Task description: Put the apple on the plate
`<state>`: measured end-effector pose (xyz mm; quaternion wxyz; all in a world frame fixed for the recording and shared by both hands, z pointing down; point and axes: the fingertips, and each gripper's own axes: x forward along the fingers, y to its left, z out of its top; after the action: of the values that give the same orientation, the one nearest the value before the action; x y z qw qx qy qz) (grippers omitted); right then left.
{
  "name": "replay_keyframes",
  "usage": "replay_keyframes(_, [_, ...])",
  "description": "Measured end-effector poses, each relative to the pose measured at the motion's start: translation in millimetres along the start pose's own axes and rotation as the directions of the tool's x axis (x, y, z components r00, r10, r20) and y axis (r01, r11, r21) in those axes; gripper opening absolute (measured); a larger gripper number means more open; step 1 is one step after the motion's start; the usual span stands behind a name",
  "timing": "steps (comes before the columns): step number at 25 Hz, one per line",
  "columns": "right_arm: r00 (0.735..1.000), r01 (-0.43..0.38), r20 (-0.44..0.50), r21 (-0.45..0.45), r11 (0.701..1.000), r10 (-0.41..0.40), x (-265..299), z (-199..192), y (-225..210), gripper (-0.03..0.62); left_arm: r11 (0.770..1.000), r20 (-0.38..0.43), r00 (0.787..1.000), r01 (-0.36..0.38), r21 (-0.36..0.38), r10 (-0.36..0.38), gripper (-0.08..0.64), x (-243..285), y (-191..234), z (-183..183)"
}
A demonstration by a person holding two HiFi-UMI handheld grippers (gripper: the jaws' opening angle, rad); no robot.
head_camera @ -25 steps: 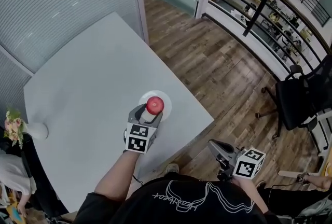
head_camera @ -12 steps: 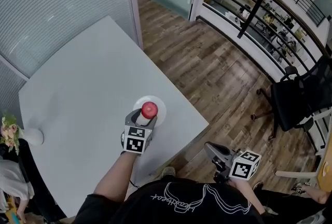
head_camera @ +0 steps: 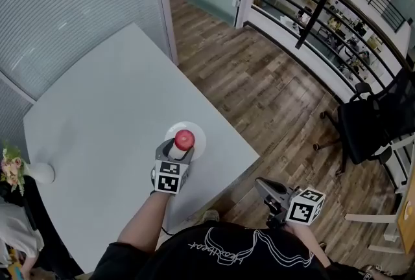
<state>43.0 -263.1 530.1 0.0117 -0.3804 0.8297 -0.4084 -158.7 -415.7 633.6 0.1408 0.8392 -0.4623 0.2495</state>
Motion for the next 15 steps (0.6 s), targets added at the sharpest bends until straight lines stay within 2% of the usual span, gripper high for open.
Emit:
replay_keyframes(4, [1.000, 0.004, 0.007, 0.005, 1.000, -0.004, -2.2, 1.1, -0.2, 0.009, 0.999, 0.004, 1.000, 0.026, -0.038, -0.026, 0.287, 1.0, 1.5, -1.1])
replay_keyframes(8, [1.000, 0.003, 0.011, 0.013, 1.000, -0.003, -5.1, 0.9, -2.1, 0.009, 0.997, 0.013, 0.999, 0.042, -0.061, -0.041, 0.316, 0.4, 1.7, -1.0])
replay_keyframes(12, [1.000, -0.001, -0.009, -0.010, 1.000, 0.001, -7.2, -2.5, -0.8, 0.009, 0.997, 0.055, 0.998, 0.032, -0.071, -0.028, 0.330, -8.3, 1.7, 6.9])
replay_keyframes(15, [0.999, -0.039, -0.003, -0.034, 0.999, 0.039, -8.3, -1.2, 9.3, 0.009, 0.996, 0.088, 0.996, 0.012, -0.086, -0.004, 0.330, -26.9, 3.0, 13.7])
